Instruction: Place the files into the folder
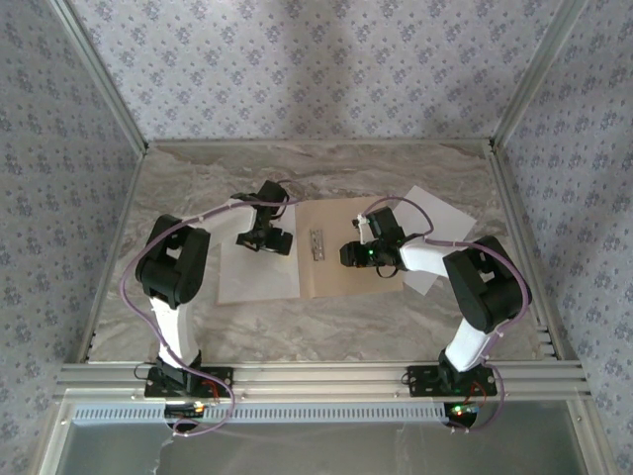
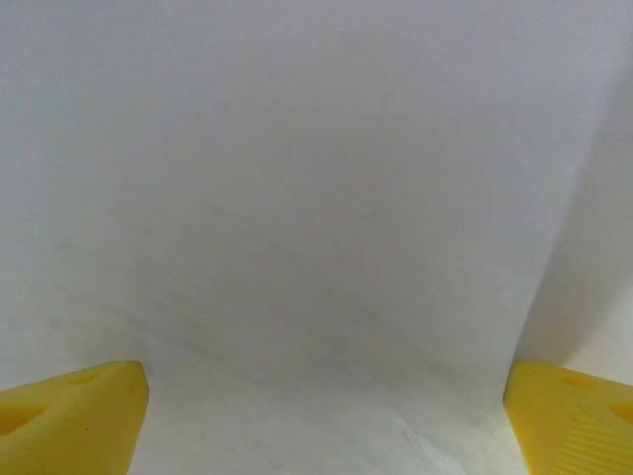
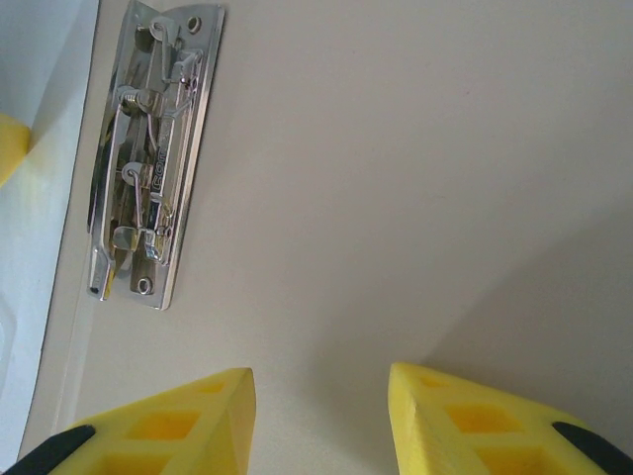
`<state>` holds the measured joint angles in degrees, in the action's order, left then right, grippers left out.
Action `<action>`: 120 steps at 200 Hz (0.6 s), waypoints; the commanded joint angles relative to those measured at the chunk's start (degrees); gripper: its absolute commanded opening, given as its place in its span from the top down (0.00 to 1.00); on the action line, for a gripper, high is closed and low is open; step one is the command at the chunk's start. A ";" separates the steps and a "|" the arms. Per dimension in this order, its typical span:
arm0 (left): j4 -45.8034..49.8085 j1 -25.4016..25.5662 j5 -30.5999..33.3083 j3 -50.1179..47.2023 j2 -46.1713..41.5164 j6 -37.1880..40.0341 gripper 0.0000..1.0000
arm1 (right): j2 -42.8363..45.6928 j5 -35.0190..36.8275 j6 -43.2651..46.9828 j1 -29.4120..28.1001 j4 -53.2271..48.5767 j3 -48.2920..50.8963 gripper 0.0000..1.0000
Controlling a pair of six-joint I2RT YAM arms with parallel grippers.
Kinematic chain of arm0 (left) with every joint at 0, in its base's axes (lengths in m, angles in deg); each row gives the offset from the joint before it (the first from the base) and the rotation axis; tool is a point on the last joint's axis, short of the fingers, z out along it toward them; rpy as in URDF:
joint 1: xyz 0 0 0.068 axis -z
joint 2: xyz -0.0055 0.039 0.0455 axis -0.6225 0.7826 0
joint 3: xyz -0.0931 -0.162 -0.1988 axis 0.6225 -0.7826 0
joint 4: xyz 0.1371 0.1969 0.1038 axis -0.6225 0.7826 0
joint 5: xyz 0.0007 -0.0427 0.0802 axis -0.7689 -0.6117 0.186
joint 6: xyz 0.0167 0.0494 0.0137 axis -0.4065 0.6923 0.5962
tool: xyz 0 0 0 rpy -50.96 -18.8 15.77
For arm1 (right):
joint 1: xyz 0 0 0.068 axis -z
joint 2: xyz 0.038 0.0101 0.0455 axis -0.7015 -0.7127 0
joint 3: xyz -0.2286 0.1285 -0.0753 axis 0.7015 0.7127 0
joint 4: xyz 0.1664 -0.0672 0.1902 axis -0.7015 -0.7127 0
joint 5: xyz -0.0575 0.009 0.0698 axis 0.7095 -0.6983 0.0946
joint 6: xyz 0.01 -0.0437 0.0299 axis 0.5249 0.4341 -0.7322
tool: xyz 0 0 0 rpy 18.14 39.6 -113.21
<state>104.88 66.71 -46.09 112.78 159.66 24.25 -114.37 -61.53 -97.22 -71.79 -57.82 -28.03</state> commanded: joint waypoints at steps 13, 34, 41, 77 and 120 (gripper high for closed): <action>1.72 0.38 2.96 0.14 1.40 2.79 0.08 | 1.06 -1.08 0.52 -0.51 -1.93 1.38 0.58; 2.12 0.40 2.93 0.22 1.08 3.67 0.09 | 1.11 -0.99 0.60 -0.45 -1.92 1.42 0.58; 2.36 0.37 3.28 0.31 0.92 4.05 0.09 | 1.09 -0.99 0.61 -0.48 -1.93 1.37 0.58; 4.15 0.34 3.66 0.65 -0.19 5.41 0.09 | 1.12 -1.25 0.46 -0.55 -1.87 1.37 0.58; 4.65 0.03 3.30 1.25 -1.07 4.27 0.09 | 0.57 -1.61 0.26 -0.97 -1.85 0.67 0.58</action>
<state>105.71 67.01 -44.26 113.26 159.63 27.85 -114.15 -62.16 -97.24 -72.21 -57.82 -27.72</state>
